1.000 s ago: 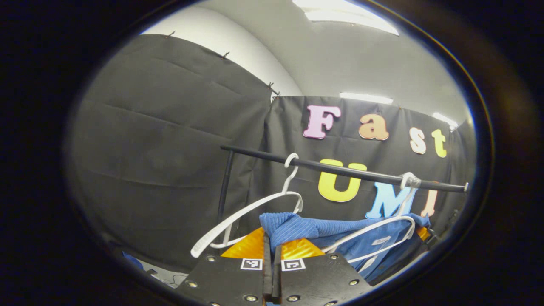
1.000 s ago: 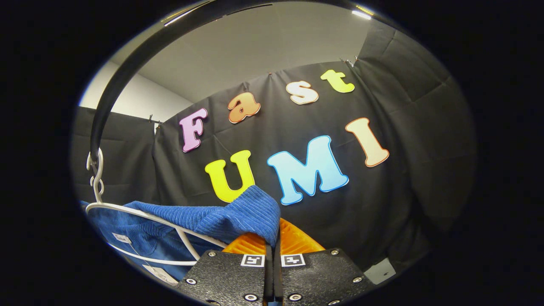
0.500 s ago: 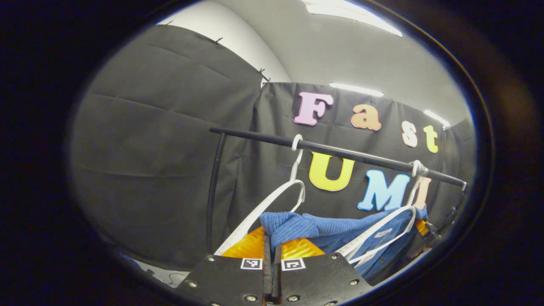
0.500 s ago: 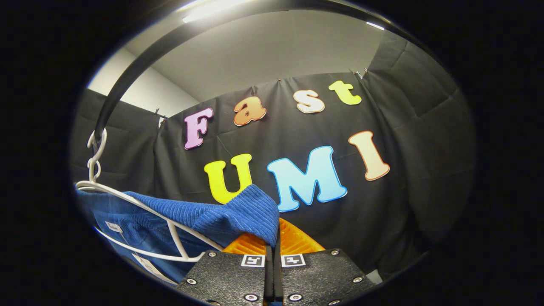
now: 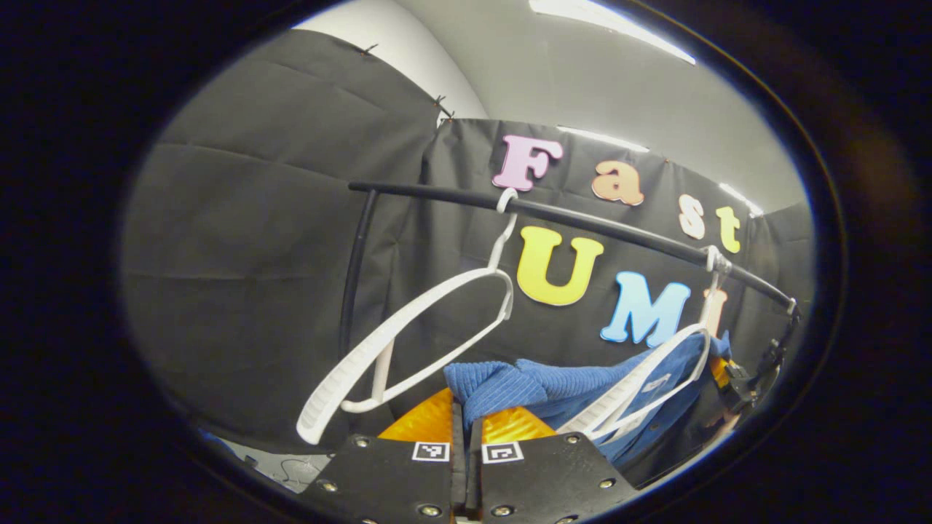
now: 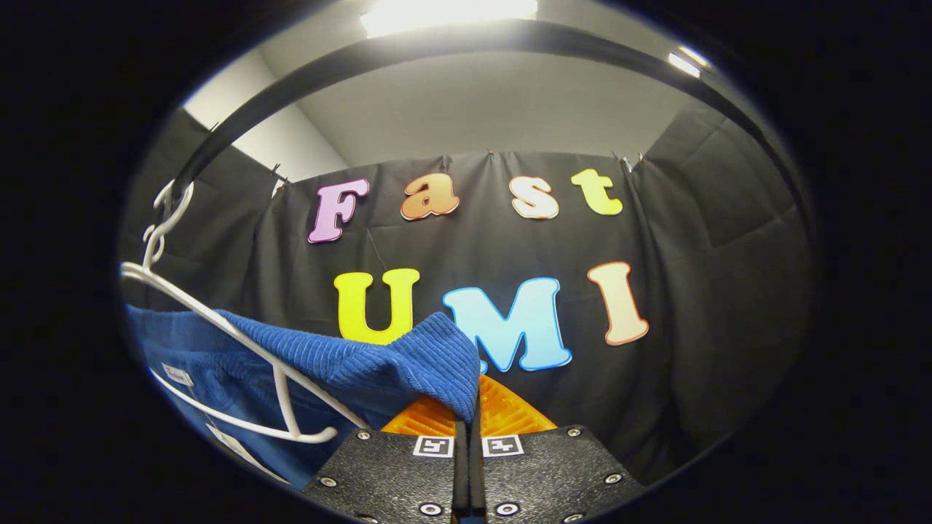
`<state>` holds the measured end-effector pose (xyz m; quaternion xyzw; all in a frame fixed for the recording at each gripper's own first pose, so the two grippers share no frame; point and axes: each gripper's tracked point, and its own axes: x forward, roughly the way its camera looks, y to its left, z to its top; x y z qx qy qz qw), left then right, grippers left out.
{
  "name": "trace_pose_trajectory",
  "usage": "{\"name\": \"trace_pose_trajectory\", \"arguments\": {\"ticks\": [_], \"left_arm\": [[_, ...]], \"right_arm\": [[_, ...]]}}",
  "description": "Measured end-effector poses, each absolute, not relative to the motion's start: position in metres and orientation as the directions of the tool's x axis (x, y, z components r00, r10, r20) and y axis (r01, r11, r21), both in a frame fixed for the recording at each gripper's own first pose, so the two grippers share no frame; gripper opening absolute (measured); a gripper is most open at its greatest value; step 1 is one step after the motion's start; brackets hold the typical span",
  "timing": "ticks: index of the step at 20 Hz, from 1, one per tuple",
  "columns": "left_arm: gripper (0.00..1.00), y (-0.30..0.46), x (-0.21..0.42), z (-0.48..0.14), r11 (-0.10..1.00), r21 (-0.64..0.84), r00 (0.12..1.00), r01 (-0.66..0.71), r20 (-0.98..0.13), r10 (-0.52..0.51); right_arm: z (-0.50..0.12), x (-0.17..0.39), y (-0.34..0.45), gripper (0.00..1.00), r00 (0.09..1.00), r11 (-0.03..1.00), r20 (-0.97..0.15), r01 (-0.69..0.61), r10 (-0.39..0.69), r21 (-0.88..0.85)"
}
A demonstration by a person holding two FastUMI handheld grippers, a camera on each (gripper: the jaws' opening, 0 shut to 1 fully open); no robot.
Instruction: Grasp the clothes on the hanger with both hands and then place them into the laundry hamper below.
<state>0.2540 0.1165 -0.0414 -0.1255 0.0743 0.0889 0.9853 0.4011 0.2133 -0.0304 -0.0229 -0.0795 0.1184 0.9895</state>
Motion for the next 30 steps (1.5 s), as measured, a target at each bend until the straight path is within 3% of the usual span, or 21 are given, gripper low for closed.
{"name": "trace_pose_trajectory", "arguments": {"ticks": [7,18,24,30], "left_arm": [[0.00,0.111,0.265,-0.081,0.953,-0.239,0.966,-0.186,-0.222,0.133],[0.01,0.081,0.247,-0.130,0.946,-0.229,0.940,-0.230,-0.304,0.155],[0.01,0.071,0.226,-0.164,0.940,-0.199,0.910,-0.276,-0.370,0.189],[0.01,0.067,0.196,-0.174,0.916,-0.169,0.876,-0.364,-0.397,0.275]], "right_arm": [[-0.040,0.402,0.219,0.00,0.962,0.967,0.152,-0.205,0.228,-0.151],[-0.102,0.411,0.206,0.01,0.980,0.969,0.014,-0.193,0.197,-0.155],[-0.130,0.380,0.208,0.01,0.966,0.954,-0.049,-0.259,0.255,-0.148],[-0.154,0.358,0.222,0.01,0.915,0.911,-0.116,-0.399,0.387,-0.101]]}}
